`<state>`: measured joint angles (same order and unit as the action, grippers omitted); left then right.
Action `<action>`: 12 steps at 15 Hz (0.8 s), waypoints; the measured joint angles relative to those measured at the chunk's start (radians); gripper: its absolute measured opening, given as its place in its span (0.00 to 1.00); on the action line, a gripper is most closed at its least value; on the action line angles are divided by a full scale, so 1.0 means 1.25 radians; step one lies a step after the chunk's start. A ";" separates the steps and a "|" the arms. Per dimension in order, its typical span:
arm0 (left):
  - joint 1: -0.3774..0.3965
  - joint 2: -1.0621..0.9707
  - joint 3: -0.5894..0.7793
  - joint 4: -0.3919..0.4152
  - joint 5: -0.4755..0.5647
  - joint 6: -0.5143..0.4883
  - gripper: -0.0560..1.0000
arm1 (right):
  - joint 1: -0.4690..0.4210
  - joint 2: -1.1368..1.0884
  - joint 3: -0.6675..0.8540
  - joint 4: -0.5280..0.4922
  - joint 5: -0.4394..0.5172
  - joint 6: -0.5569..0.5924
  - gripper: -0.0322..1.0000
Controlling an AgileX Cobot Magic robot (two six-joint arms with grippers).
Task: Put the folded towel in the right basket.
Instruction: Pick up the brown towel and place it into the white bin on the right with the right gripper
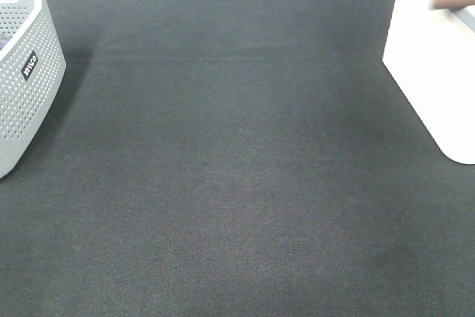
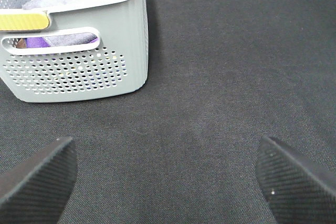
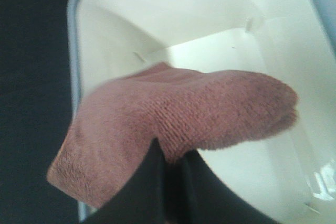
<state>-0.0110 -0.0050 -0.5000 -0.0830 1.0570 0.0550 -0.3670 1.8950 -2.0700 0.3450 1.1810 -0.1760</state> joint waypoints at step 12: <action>0.000 0.000 0.000 0.000 0.000 0.000 0.88 | -0.030 0.116 0.000 0.066 0.026 0.004 0.56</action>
<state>-0.0110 -0.0050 -0.5000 -0.0830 1.0570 0.0550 -0.4040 2.0400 -2.0700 0.4280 1.2130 -0.1710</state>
